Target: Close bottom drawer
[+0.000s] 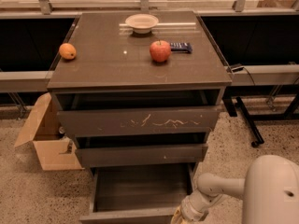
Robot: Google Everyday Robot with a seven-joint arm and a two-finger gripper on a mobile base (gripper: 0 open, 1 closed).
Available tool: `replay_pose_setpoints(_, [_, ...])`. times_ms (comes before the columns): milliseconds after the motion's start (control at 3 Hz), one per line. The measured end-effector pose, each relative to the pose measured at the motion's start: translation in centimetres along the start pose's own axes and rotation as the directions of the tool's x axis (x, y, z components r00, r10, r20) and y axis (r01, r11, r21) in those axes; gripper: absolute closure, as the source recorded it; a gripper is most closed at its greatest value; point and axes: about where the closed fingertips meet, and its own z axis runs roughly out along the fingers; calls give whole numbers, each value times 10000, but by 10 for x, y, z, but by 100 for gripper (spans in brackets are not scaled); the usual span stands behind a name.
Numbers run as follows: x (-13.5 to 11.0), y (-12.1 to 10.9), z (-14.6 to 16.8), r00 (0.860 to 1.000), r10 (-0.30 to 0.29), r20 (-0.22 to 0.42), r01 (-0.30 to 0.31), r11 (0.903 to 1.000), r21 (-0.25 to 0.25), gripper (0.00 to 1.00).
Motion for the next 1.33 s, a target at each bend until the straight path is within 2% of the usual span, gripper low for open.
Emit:
replay_pose_setpoints(333, [10,-5,28,9992,236,-332,-246,9993,-290,100])
replay_pose_setpoints(667, [17,-8,46,9971,426,-636,-443,9987,-259,83])
replay_pose_setpoints(1000, [19,-15,49,9960,379,-808,-369,9992,139,52])
replay_pose_setpoints(1333, [17,-21,43,9959,295,-861,-254,9985,482,29])
